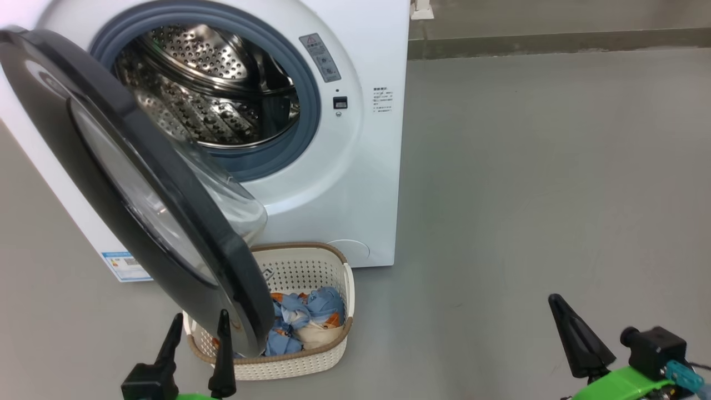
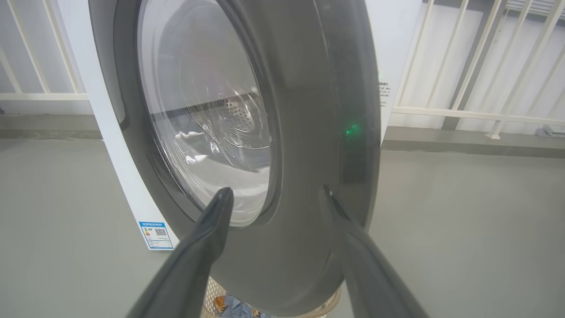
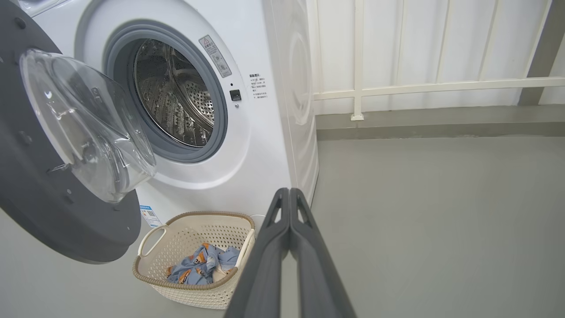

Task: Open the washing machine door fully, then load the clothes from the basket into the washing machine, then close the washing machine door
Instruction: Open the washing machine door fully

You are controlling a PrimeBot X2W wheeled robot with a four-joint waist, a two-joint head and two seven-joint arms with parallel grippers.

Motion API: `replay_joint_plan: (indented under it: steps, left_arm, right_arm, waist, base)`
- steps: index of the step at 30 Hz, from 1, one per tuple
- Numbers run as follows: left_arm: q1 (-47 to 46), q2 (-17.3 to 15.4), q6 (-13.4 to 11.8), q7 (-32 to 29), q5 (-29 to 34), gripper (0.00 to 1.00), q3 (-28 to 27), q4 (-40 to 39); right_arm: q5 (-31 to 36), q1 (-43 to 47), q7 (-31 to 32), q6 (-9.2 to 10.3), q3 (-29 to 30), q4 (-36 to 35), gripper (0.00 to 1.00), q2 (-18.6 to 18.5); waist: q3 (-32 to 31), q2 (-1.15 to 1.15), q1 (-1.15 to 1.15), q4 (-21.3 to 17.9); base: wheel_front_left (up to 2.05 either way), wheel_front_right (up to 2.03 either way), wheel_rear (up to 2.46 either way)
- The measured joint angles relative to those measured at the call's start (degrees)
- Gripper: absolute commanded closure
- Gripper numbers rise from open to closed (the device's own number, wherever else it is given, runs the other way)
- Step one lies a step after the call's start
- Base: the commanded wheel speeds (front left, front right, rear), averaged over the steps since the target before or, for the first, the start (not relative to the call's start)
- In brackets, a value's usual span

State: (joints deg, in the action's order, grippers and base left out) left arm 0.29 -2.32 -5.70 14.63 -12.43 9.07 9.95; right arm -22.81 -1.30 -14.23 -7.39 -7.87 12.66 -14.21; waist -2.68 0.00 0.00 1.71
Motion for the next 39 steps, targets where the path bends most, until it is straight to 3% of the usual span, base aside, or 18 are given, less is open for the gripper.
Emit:
replay_joint_plan:
  steps: [4, 5, 6, 15, 39]
  left_arm:
    - [0.30, 0.00, 0.25, 0.00, 0.07, 0.00, -0.14, 0.01]
    - [0.45, 0.00, 0.25, 0.00, 0.07, 0.00, -0.15, 0.01]
    - [0.66, 0.00, 0.25, 0.00, 0.07, 0.00, -0.16, 0.01]
    - [0.89, 0.00, 0.42, 0.00, 0.07, 0.00, -0.32, 0.05]
    - [0.89, 0.00, 0.41, 0.00, 0.07, 0.00, -0.21, 0.22]
  right_arm:
    - [3.02, 2.95, 0.00, 0.00, 5.44, -1.99, 1.00, 3.67]
    - [3.86, 3.33, 0.00, 0.00, 6.36, -2.45, 0.31, 4.15]
    - [4.48, 3.67, 0.03, 0.00, 7.03, -2.66, 0.00, 4.67]
    - [6.87, 4.59, 0.01, 0.00, 8.09, -3.45, 0.00, 6.88]
    - [8.92, 4.58, 0.01, 0.00, 8.47, -1.69, 0.00, 8.37]
  waist:
    - [-0.23, 0.00, 0.00, -0.36]
    - [-0.21, 0.00, 0.00, -0.40]
    - [-0.21, 0.00, 0.00, -0.43]
    - [-0.01, 0.00, 0.00, -0.77]
    - [0.28, 0.00, 0.00, -0.51]
  base:
    - [0.00, 0.00, 0.00]
    - [0.00, 0.00, 0.00]
    - [0.00, 0.00, 0.00]
    - [0.00, 0.00, 0.00]
    - [0.00, 0.00, 0.00]
